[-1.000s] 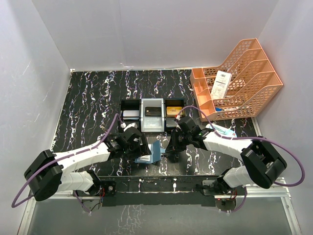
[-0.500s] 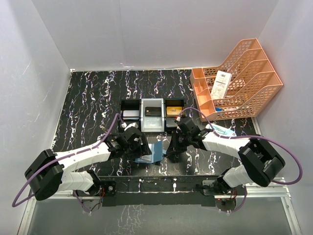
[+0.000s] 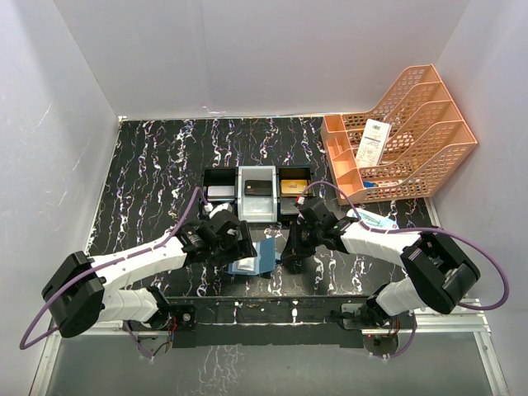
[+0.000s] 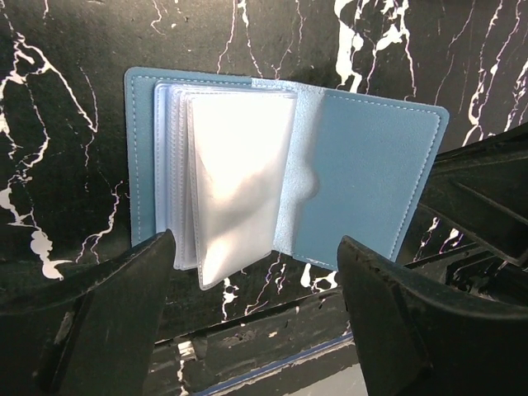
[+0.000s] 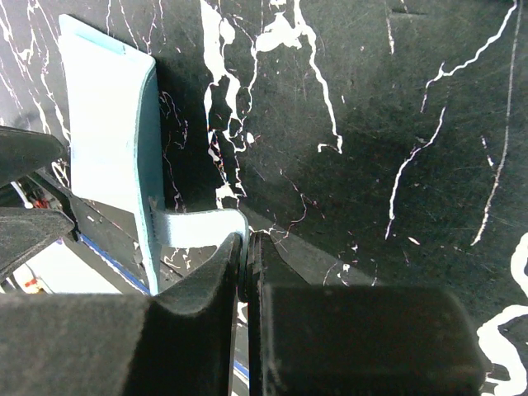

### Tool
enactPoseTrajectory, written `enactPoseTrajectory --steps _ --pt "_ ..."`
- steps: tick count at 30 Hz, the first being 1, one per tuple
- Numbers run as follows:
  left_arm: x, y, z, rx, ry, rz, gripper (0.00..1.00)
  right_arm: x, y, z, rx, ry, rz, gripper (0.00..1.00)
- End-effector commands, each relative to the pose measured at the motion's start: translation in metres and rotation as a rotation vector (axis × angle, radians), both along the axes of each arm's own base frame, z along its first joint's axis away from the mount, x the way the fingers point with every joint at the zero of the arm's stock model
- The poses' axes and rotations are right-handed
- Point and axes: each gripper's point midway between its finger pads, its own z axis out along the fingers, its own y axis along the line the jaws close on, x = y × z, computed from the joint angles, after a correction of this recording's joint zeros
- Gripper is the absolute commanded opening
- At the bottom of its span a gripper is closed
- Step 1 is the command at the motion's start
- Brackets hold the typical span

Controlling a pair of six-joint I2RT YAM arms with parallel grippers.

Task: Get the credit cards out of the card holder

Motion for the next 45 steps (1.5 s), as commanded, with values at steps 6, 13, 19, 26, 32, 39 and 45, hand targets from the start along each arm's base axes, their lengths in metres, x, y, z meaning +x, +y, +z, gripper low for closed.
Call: enactPoseTrajectory --steps 6,13,19,26,32,39,45 --pt "0.000 -0.004 0.004 -0.026 0.003 -0.010 0.73 0.008 0.003 0.004 0.009 -0.030 -0.005 0.00" --pt "-0.003 -0.009 -0.003 -0.048 0.027 -0.009 0.68 0.008 0.002 0.003 0.004 -0.026 -0.008 0.00" --pt "-0.002 0.002 -0.004 0.006 0.023 0.019 0.71 0.008 0.002 0.003 0.000 -0.028 -0.006 0.01" --pt "-0.005 0.000 -0.006 -0.013 0.034 0.014 0.71 0.008 0.003 0.002 0.002 -0.026 -0.004 0.01" --pt "-0.004 -0.011 -0.003 -0.070 0.032 -0.002 0.66 0.008 0.002 0.002 0.001 -0.027 -0.005 0.01" --pt "-0.003 -0.034 0.006 -0.184 0.016 -0.055 0.61 0.007 0.003 0.001 0.002 -0.024 -0.005 0.01" --pt "-0.005 -0.077 0.022 -0.345 0.014 -0.197 0.61 0.009 0.005 0.005 0.013 -0.028 -0.009 0.08"
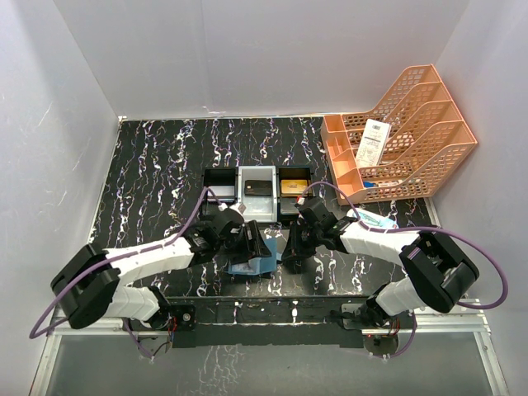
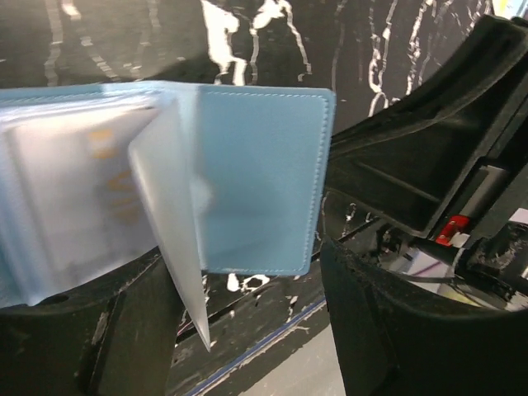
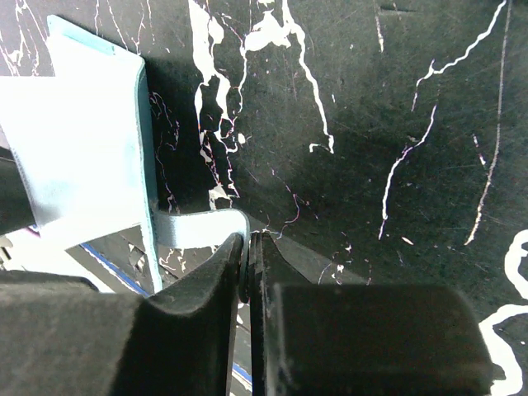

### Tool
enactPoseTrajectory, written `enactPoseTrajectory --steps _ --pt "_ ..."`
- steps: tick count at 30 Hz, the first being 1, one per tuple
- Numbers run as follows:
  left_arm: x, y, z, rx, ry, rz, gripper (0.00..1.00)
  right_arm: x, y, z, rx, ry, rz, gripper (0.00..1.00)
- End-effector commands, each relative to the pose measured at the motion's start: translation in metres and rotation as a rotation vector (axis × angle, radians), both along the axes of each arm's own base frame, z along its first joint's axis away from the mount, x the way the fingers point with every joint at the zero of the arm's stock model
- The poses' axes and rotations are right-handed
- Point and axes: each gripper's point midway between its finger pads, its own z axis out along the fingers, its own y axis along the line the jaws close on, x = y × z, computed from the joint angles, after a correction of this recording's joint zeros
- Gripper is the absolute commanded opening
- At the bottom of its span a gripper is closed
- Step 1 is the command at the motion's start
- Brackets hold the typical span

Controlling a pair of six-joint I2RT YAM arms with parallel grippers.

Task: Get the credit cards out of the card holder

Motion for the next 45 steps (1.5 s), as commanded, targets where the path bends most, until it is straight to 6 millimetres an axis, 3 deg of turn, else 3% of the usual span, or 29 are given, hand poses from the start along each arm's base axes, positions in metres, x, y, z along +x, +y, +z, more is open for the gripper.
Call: enactPoseTrajectory --steps 1,10,15,18,23,30,35,41,45 --pt "-0.002 -0.040 0.016 -0.147 -0.013 -0.132 0.61 0.010 0.006 0.011 0.029 -0.041 -0.009 0.10" --pt "-0.008 -0.054 -0.011 -0.063 0.015 -0.207 0.58 0.028 -0.018 0.033 -0.048 -0.148 -0.157 0.35" --pt "-0.012 -0.047 -0.024 -0.005 0.032 -0.204 0.57 0.042 -0.037 0.062 -0.080 -0.245 -0.270 0.36" --pt "-0.013 -0.045 -0.023 0.007 0.022 -0.206 0.57 0.045 -0.026 0.086 0.012 -0.293 -0.257 0.31" --pt "-0.012 -0.046 -0.010 -0.012 -0.017 -0.220 0.58 0.031 0.016 0.109 0.227 -0.242 -0.111 0.17" --pt "-0.017 -0.048 0.003 -0.047 -0.043 -0.269 0.53 0.021 0.055 0.108 0.365 -0.140 0.000 0.11" --pt "-0.021 -0.055 0.011 -0.095 -0.047 -0.305 0.52 0.022 0.066 0.100 0.353 -0.113 0.022 0.11" --pt "-0.012 -0.073 0.031 -0.173 -0.112 -0.331 0.51 0.030 0.043 0.079 0.203 -0.107 -0.100 0.11" --pt "-0.009 -0.077 0.020 -0.153 -0.104 -0.346 0.49 0.035 0.019 0.072 0.107 -0.136 -0.196 0.11"
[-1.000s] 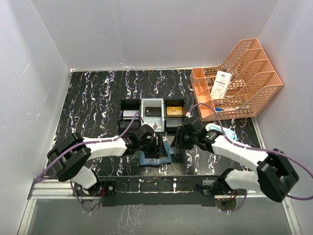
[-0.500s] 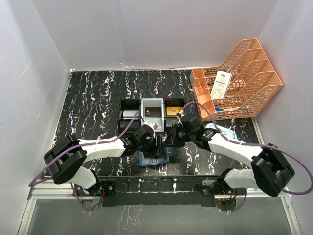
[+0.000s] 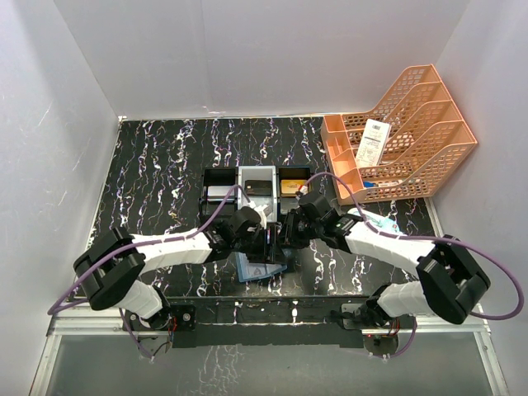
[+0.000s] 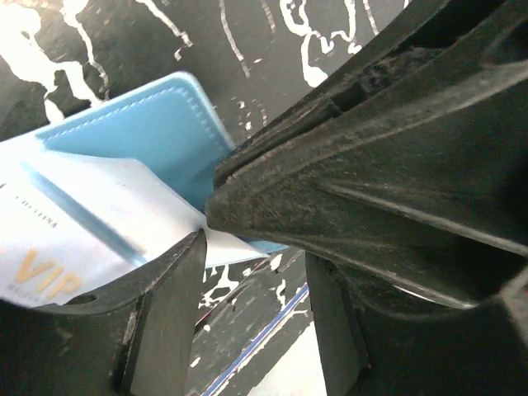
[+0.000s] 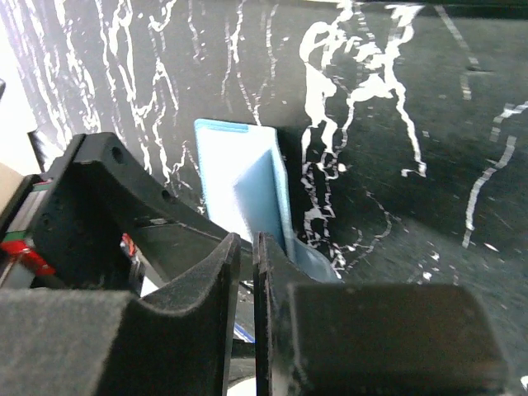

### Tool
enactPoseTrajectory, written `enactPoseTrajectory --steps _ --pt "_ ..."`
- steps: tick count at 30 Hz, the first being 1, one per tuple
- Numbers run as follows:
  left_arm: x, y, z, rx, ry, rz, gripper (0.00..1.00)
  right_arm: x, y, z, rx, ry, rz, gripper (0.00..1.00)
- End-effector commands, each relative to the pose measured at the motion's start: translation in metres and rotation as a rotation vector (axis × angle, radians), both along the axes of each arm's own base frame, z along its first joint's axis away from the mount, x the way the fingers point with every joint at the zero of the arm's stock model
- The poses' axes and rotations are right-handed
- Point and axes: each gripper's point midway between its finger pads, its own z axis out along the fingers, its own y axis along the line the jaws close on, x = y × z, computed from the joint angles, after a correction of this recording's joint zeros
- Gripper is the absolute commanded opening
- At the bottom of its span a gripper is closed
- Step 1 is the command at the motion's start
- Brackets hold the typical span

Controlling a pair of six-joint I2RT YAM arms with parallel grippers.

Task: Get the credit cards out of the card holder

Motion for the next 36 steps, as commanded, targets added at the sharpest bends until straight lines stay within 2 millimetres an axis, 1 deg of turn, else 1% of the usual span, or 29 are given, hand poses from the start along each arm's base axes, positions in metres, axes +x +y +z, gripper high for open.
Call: enactPoseTrajectory --steps 1,4,6,10,13,15,18,22,24,27,29,30,32,33,36 --pt "0.008 -0.021 0.015 -0.066 -0.051 -0.045 0.48 0.017 -0.018 0.018 -0.060 -0.068 -0.130 0.11" --pt "0.004 -0.023 0.001 -0.065 -0.020 -0.056 0.47 0.017 -0.030 0.014 -0.064 -0.051 -0.178 0.10" --pt "0.001 -0.023 -0.009 -0.050 -0.004 -0.062 0.45 0.016 -0.031 0.017 -0.030 -0.057 -0.183 0.10" --pt "-0.006 -0.022 -0.022 -0.031 0.021 -0.078 0.43 0.009 -0.016 0.027 0.072 -0.068 -0.108 0.10" --pt "-0.011 -0.018 -0.027 -0.022 0.032 -0.080 0.42 0.002 -0.007 0.022 0.089 -0.033 -0.036 0.11" --pt "-0.011 -0.016 -0.025 -0.018 0.022 -0.077 0.42 -0.002 -0.001 0.018 0.097 -0.013 0.015 0.11" --pt "-0.008 -0.014 -0.015 -0.024 -0.007 -0.073 0.42 -0.006 0.003 0.007 0.092 0.025 0.048 0.11" --pt "-0.007 -0.009 -0.010 -0.004 -0.032 -0.079 0.42 -0.006 0.009 -0.004 0.088 0.052 0.082 0.11" --pt "-0.007 -0.007 -0.007 -0.003 -0.039 -0.076 0.42 -0.005 0.006 -0.015 0.043 0.072 0.079 0.11" --pt "-0.006 -0.001 0.001 -0.002 -0.058 -0.048 0.43 -0.004 -0.005 -0.035 -0.047 0.100 0.052 0.14" --pt "-0.001 0.009 0.009 0.011 -0.089 -0.002 0.47 -0.006 -0.011 -0.043 -0.088 0.123 0.037 0.16" --pt "0.002 0.015 0.019 0.010 -0.117 0.031 0.49 -0.007 -0.012 -0.045 -0.099 0.107 0.055 0.18" --pt "0.008 0.033 0.027 0.042 -0.153 0.115 0.51 -0.008 -0.010 -0.042 -0.087 0.084 0.073 0.23" --pt "0.011 0.045 0.029 0.076 -0.161 0.160 0.54 -0.008 -0.009 -0.039 -0.083 0.069 0.080 0.25" --pt "0.015 0.085 0.020 0.227 -0.148 0.290 0.60 -0.005 -0.006 -0.035 -0.103 0.040 0.083 0.29"
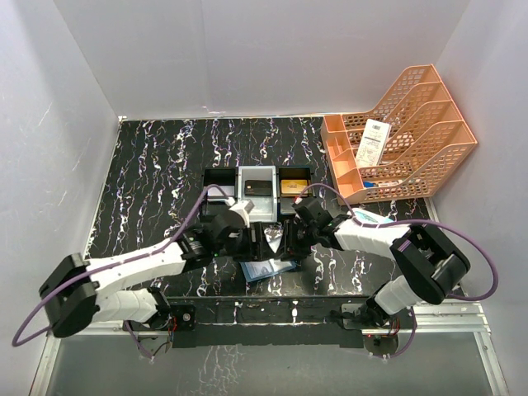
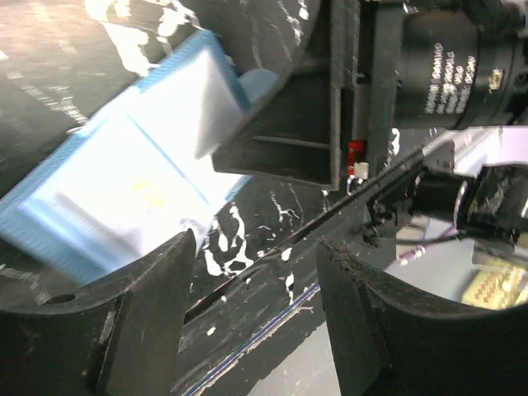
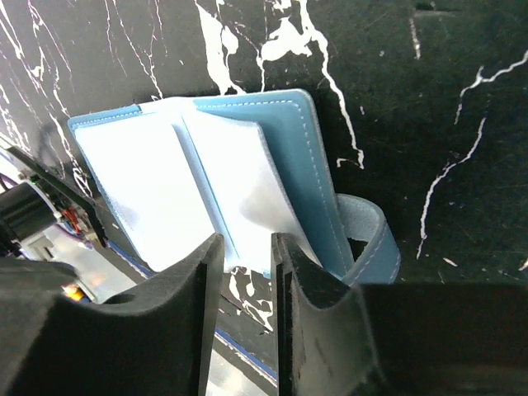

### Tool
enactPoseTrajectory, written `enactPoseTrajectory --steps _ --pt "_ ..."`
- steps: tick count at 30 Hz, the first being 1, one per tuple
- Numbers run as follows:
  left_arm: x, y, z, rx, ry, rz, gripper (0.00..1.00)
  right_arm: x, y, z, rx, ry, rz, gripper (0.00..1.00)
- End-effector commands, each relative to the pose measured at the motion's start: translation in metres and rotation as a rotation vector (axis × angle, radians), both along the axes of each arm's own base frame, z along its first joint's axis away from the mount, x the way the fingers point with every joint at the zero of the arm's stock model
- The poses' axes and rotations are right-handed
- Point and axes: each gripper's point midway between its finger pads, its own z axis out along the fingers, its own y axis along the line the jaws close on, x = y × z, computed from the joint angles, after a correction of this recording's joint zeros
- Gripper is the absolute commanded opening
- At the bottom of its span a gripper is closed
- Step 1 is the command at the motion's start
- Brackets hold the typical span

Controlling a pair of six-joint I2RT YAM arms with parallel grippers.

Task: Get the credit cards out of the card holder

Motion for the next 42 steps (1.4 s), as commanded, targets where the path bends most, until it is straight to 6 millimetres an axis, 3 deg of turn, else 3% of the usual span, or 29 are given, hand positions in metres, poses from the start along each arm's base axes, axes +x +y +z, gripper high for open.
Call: enactPoseTrajectory --steps 1,8,15,21,28,35,42 --pt "0.008 0.067 -0.019 0.243 0.010 0.233 0.61 0.016 0.011 0.021 -0.004 -0.121 0.032 0.29" --pt "-0.003 0.090 -0.041 0.279 0.114 0.347 0.59 0.016 0.028 0.031 -0.020 -0.182 0.086 0.34" --pt "-0.003 0.081 -0.048 0.251 0.131 0.335 0.50 0.010 0.039 0.027 -0.019 -0.179 0.124 0.34" --pt "-0.001 0.054 -0.038 0.187 0.078 0.166 0.50 0.004 0.037 0.006 -0.044 -0.108 0.110 0.31" --pt "-0.005 0.057 -0.053 0.250 0.116 0.154 0.41 -0.003 0.044 0.007 0.023 -0.086 0.106 0.21" --pt "-0.011 0.075 -0.078 0.395 0.178 0.173 0.32 -0.007 0.051 0.013 0.096 -0.062 0.081 0.16" --pt "-0.015 0.088 -0.093 0.519 0.202 0.132 0.26 -0.007 0.056 0.021 0.150 -0.053 0.051 0.00"
